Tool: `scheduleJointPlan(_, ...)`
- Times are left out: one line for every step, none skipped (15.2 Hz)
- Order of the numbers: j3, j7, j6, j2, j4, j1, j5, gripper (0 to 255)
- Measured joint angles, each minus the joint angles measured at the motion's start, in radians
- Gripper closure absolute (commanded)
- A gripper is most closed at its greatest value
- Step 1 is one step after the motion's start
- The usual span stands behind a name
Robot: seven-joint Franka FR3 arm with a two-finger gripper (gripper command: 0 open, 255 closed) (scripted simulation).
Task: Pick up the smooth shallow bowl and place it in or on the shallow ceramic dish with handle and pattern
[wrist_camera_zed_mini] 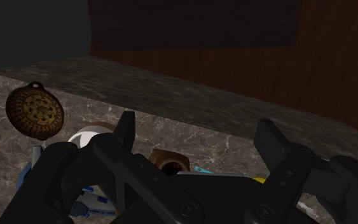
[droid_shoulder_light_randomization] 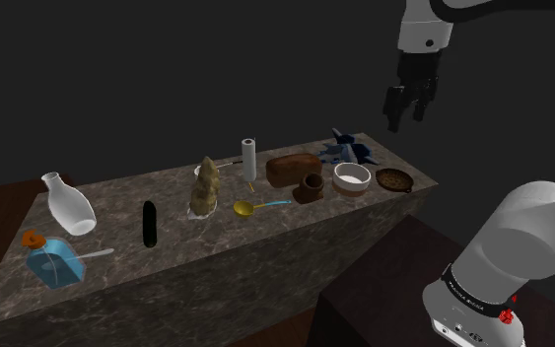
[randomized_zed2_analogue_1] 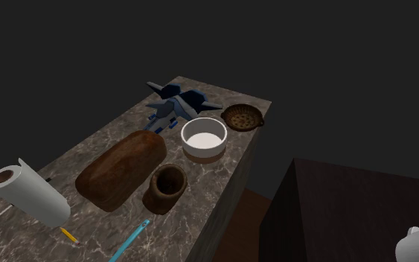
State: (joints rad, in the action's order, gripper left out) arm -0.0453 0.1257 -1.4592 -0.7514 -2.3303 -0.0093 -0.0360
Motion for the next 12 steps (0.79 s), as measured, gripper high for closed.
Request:
scheduleJointPlan(0.0, 0.0, 0.0, 0.0, 0.0, 0.0, 0.0, 0)
scheduleJointPlan(0.003, -0.003, -0.017, 0.008, -0.01, -0.001, -0.002, 0)
scheduleJointPlan(0.011, -0.011, -0.042, 0.02, -0.023, -0.004, -0.007, 0)
scheduleJointPlan(0.025, -0.024, -0.065, 0.031, -0.034, -0.01, -0.017, 0)
scheduleJointPlan(0.033, -0.032, -0.095, 0.046, -0.049, -0.013, -0.022, 0)
scheduleJointPlan(0.043, -0.041, -0.127, 0.064, -0.063, -0.017, -0.028, 0)
scheduleJointPlan(0.055, -0.053, -0.158, 0.089, -0.067, -0.021, -0.035, 0)
scheduleJointPlan(0.064, -0.061, -0.191, 0.111, -0.078, -0.025, -0.041, 0)
scheduleJointPlan(0.069, -0.065, -0.221, 0.133, -0.085, -0.027, -0.042, 0)
scheduleJointPlan(0.081, -0.077, -0.25, 0.149, -0.097, -0.032, -0.049, 0)
scheduleJointPlan(0.095, -0.09, -0.284, 0.18, -0.099, -0.038, -0.057, 0)
scheduleJointPlan(0.103, -0.097, -0.32, 0.21, -0.105, -0.04, -0.06, 0)
